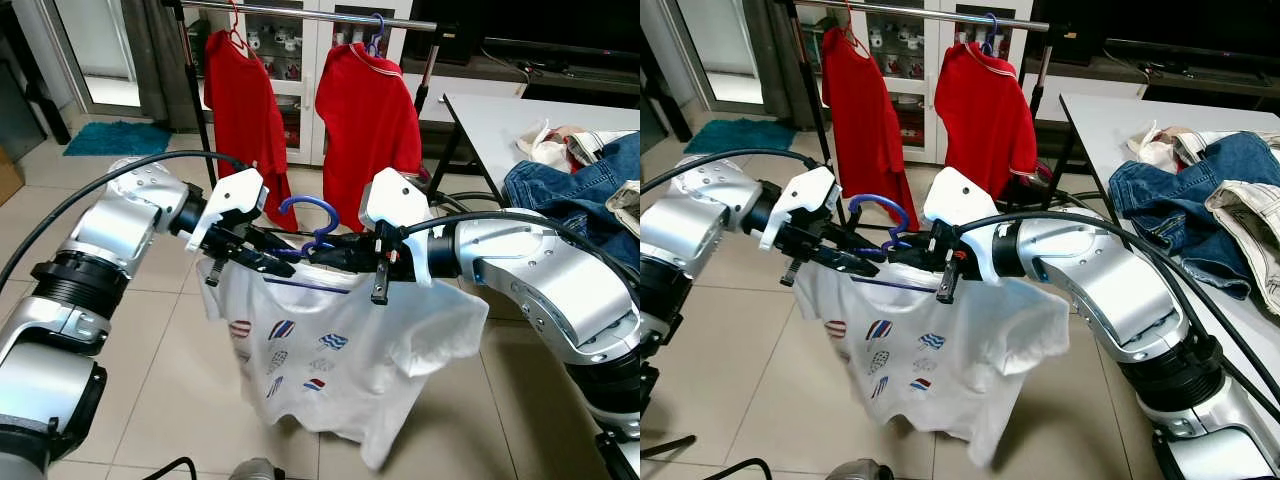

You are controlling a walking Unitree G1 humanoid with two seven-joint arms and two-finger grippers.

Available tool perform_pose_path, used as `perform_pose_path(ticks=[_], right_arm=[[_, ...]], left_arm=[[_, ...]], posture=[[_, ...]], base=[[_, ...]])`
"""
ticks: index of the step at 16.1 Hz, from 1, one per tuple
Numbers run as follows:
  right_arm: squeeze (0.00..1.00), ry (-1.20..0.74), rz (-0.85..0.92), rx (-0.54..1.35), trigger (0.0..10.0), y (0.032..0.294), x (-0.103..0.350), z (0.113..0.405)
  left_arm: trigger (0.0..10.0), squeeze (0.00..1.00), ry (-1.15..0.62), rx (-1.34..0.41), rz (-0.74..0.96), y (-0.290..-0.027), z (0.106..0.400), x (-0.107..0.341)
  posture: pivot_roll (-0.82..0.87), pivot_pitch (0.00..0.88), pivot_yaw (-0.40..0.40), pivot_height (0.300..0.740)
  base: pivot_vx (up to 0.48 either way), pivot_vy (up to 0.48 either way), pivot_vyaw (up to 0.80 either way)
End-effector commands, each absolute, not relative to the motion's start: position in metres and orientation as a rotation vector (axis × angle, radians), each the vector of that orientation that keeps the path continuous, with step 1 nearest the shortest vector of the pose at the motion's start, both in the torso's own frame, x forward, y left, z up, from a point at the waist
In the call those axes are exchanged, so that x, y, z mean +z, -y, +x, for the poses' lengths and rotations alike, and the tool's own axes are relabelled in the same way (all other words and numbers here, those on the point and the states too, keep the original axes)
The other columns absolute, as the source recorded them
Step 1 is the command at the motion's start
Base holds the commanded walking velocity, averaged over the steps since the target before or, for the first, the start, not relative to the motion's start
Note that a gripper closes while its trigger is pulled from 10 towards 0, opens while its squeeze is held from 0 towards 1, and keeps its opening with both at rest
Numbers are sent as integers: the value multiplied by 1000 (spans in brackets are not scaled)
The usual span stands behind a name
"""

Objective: Hang hanger

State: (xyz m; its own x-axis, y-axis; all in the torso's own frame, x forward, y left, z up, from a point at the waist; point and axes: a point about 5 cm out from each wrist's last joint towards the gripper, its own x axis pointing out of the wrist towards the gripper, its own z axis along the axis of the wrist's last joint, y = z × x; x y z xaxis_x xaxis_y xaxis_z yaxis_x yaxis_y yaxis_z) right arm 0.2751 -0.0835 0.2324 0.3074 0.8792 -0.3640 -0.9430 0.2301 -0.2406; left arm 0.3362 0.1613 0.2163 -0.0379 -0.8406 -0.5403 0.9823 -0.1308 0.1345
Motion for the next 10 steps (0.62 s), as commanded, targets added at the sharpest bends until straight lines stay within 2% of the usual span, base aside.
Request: perform_pose_path(ticks=[1,5,6,7,10], right_arm=[[0,-149,-479,1259,10000,82,239,276],[0,-157,-470,1259,10000,84,238,276],[420,-160,-461,1254,10000,85,237,276],[1000,-160,-452,1246,10000,86,237,276],[1000,-152,-423,1218,10000,92,238,277]], left_arm=[[0,0,-294,-1603,592,-161,337,220],[0,0,-279,-1603,546,-162,334,219],[0,0,-275,-1592,524,-164,333,217],[0,0,-272,-1587,509,-165,332,216],[0,0,-271,-1558,466,-173,328,214]], posture=[[92,0,-3,740],[90,0,1,740],[90,0,2,740],[89,0,2,740],[89,0,0,740]], base=[[0,0,0],[0,0,0],[0,0,0],[0,0,0],[0,0,0]])
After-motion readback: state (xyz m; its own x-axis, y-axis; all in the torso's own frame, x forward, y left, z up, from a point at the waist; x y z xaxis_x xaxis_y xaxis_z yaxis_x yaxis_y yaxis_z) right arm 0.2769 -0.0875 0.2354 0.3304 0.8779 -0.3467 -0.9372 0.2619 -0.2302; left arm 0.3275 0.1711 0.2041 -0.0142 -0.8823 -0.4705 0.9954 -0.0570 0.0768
